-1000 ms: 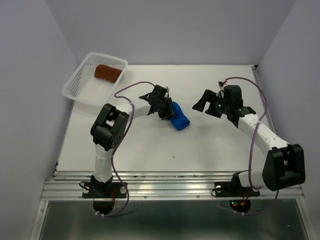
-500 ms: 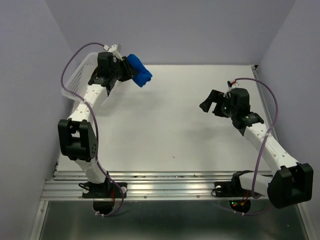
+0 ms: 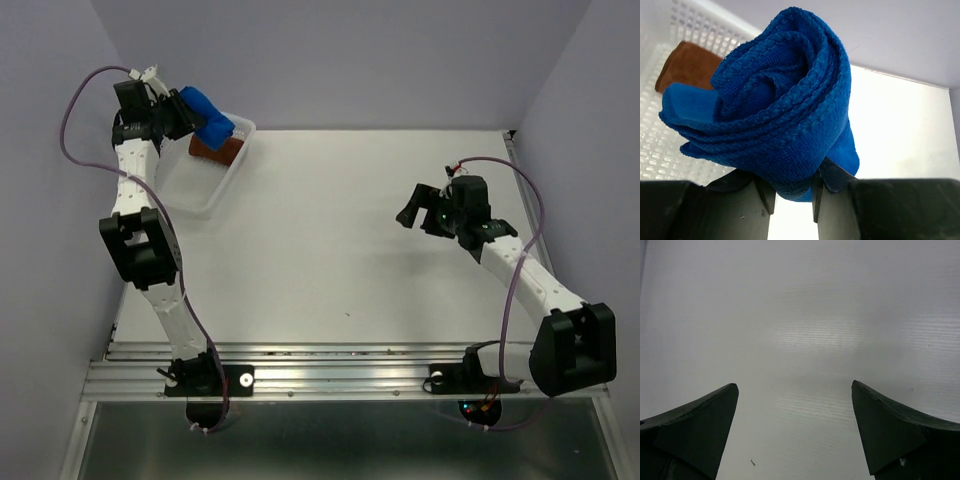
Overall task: Roll the towels
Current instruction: Place the rolled towel into the container
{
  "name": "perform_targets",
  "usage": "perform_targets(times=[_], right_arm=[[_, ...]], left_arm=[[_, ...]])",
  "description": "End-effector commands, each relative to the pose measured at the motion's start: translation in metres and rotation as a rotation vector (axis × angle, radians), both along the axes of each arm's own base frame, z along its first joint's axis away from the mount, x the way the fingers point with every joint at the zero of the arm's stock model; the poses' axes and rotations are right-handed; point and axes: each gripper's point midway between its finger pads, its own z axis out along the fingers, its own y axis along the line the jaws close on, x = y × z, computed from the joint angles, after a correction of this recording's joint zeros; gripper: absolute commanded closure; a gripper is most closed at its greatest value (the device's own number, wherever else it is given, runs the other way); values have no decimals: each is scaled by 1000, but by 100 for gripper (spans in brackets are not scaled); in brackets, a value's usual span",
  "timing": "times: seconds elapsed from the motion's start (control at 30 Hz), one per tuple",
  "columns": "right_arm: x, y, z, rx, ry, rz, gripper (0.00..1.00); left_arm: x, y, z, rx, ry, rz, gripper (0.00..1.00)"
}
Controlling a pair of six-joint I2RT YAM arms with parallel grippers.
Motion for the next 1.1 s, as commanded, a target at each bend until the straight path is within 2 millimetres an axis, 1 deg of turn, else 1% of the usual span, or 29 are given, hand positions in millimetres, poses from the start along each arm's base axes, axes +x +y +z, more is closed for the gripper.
perform_targets(times=[0.0,0.03,0.07,0.1,0.2,0.23,0.27,0.3,0.33,0.37,0.4,0.43,0.53,0.6,0.73,0.83,0.9,0.93,0.97,1.0,1.07], right_arm=[[14,2,15,-2,-30,8,0],[15,4,13,3,-21,15,0],[16,4,13,3,-19,16,0],[17,5,12,4,-16,17,0],[18,4,8,2,-5,13,0],[18,4,7,-1,-3,15,0],[17,4,6,0,3,15,0],[18,4,4,-3,8,15,0],[17,4,3,-5,12,16,0],[18,4,2,-7,14,16,0],[18,4,1,-7,17,16,0],[17,4,-2,-8,27,18,0],[17,6,-5,-5,39,23,0],[18,6,-6,-5,45,24,0],[19,4,-9,-18,50,18,0],[20,4,-12,-23,58,16,0],[22,5,-15,-19,69,22,0],[22,7,-14,-14,70,29,0],[22,7,-16,-14,74,32,0],[23,8,-15,-13,73,34,0],[24,7,-15,-15,70,32,0]], left_arm=[[5,6,-11,-142,25,-46,100],[8,7,-14,-163,34,-36,100],[12,8,-24,-167,49,-35,100],[14,9,-30,-169,58,-29,100],[16,12,-53,-171,103,-15,100],[16,15,-61,-169,119,0,100],[14,16,-74,-175,146,-2,100],[15,18,-81,-173,155,10,100],[11,19,-94,-175,184,23,100],[10,21,-103,-172,197,32,100],[11,21,-107,-168,194,36,100],[8,21,-117,-170,212,41,100],[9,26,-140,-164,247,54,100],[9,26,-147,-175,259,48,100],[7,29,-172,-164,306,58,100],[6,28,-184,-167,317,55,100],[5,29,-201,-173,356,60,100],[7,32,-202,-161,363,74,100],[6,34,-209,-158,381,80,100],[3,36,-221,-161,422,95,100],[3,40,-228,-155,438,117,100]])
